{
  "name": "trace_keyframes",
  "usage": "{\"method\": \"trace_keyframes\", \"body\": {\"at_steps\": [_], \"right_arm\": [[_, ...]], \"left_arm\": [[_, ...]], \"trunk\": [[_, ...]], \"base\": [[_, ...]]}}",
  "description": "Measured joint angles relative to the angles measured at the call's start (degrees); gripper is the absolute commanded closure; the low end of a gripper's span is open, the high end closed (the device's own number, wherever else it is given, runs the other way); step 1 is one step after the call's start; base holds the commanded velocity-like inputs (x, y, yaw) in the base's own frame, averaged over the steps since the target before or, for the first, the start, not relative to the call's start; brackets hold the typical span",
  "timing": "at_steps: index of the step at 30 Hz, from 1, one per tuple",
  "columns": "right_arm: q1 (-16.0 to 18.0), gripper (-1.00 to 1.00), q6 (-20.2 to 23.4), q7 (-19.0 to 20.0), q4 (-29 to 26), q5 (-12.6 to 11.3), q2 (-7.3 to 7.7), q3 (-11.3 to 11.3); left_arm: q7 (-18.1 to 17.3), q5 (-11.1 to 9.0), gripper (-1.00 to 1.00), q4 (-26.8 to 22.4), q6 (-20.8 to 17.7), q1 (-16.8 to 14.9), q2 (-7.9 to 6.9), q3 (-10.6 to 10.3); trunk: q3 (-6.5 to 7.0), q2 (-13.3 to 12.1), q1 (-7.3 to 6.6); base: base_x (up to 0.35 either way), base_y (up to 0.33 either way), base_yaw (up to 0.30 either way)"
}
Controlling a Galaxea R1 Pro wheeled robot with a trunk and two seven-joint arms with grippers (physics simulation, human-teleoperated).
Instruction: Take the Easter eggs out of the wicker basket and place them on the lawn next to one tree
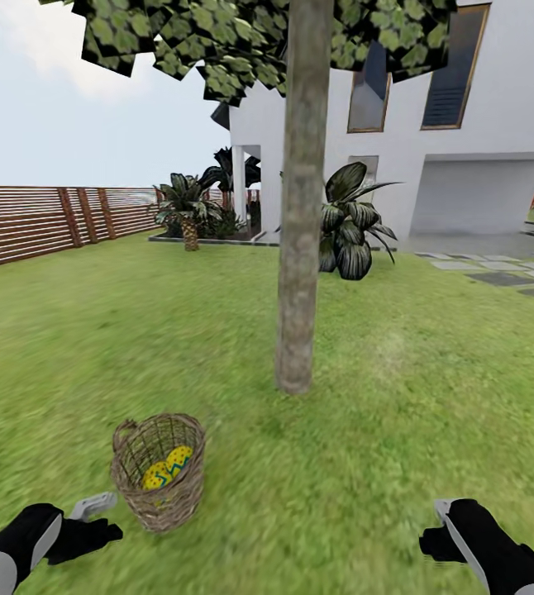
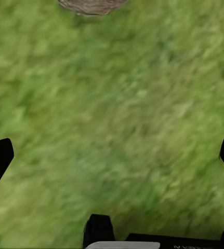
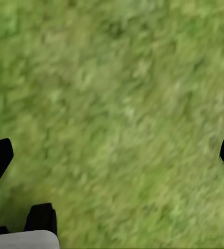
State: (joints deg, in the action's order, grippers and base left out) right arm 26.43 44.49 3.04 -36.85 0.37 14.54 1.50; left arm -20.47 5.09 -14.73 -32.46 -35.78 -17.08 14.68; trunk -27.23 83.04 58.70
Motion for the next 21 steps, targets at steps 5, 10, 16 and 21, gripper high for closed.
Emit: {"method": "trace_keyframes", "body": {"at_steps": [5,10,16,21], "right_arm": [[0.0,-1.0,0.0,0.0,0.0,0.0,-0.03,0.1],[0.0,-1.0,0.0,0.0,0.0,0.0,-0.04,0.1],[0.0,-1.0,0.0,0.0,0.0,0.1,-0.23,0.1],[0.0,-1.0,0.0,0.0,0.0,0.1,-0.33,0.1]], "left_arm": [[0.0,-0.1,-1.0,0.0,0.0,0.0,-0.17,0.0],[0.0,-0.1,-1.0,0.0,0.0,0.0,-0.25,0.1],[0.0,-0.1,-1.0,-0.1,0.0,0.0,-0.46,0.1],[0.0,-0.1,-1.0,-0.1,0.0,0.0,-0.53,0.1]], "trunk": [[0.0,0.0,0.0],[0.0,0.0,0.0],[0.0,0.0,0.0],[0.0,0.0,0.0]], "base": [[0.311,-0.137,0.0],[0.311,-0.137,0.0],[0.311,-0.137,0.0],[0.311,-0.137,0.0]]}}
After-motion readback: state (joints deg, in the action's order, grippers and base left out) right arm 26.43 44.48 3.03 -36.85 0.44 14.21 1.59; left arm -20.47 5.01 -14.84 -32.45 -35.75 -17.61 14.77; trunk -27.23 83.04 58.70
